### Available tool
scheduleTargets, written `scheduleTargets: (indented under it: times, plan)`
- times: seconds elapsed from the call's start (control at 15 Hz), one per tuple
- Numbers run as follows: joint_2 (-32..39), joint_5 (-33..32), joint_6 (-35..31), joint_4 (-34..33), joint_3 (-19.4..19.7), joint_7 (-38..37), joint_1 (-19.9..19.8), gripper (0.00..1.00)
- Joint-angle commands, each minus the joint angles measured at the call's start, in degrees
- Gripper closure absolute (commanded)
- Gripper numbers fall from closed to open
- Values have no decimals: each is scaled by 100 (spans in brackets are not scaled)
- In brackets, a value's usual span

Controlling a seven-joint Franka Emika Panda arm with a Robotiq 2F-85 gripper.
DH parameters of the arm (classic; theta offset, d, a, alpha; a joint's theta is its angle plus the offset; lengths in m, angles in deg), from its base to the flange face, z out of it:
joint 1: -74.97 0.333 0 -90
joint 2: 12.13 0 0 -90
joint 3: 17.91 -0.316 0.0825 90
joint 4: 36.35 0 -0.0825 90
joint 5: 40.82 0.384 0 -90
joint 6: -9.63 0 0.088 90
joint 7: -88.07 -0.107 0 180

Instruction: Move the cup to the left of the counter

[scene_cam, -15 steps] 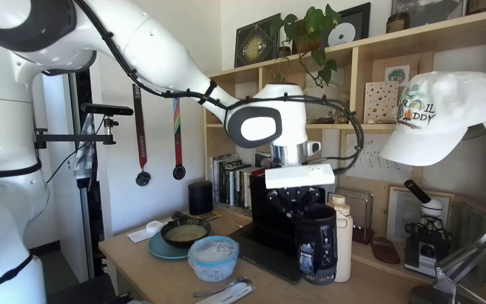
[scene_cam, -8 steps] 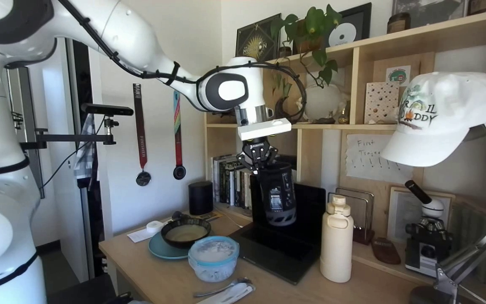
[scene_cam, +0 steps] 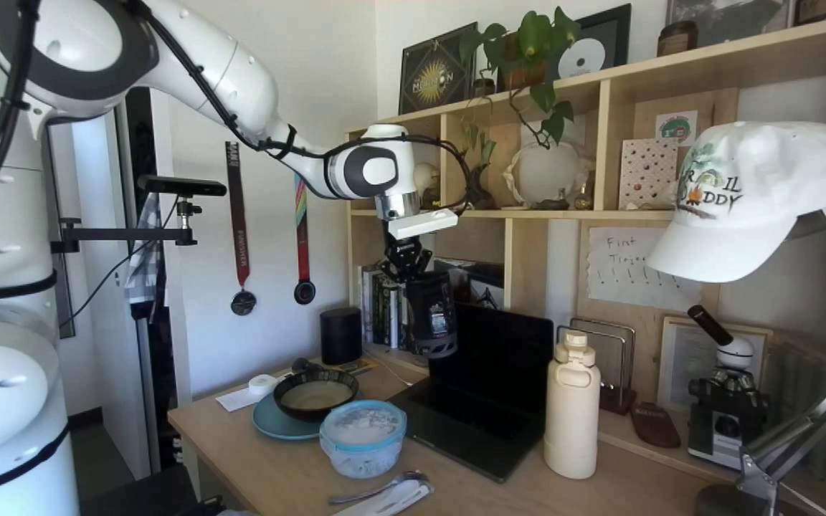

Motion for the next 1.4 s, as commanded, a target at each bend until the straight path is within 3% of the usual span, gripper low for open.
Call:
scheduleTargets:
  times: [0.0,0.67,1.33]
  plan:
    - [421,199,-67,-539,-217,358,95,96]
    - [1209,898,-51,-1308,-912,672,233,96]
    - [2019,952,61,-1395,-1250,672,219,96]
